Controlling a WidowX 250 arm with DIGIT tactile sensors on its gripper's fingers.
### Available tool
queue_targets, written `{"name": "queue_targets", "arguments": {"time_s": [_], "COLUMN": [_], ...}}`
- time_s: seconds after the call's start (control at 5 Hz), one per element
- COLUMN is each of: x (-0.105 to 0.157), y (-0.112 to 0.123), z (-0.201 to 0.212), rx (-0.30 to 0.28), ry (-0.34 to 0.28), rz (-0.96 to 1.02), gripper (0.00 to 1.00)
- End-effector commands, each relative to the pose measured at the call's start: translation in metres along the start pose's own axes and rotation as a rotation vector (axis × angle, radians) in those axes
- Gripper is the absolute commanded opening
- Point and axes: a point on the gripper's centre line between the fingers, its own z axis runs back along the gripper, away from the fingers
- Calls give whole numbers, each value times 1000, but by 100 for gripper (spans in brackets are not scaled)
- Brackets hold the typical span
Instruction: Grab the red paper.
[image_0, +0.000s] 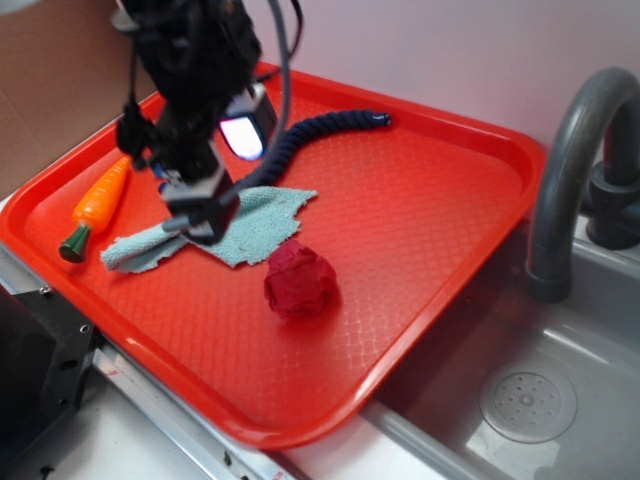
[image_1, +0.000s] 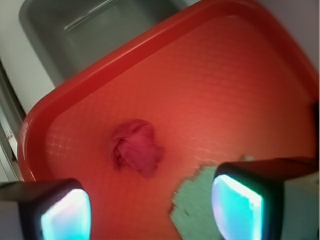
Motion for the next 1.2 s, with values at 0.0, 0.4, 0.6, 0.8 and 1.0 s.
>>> {"name": "queue_targets", "arguments": {"time_s": [0.0, 0.4, 0.6, 0.8, 1.0], "x": [11, 10, 10, 11, 11], "y": [-17, -13, -13, -12, -14], "z": [-36, -68, -82, -90, -83], "rx": [-32, -60, -62, -63, -47], "ry": [52, 118, 164, 182, 155], "rz": [-102, -121, -124, -109, -97], "gripper": [100, 100, 100, 0, 0]}}
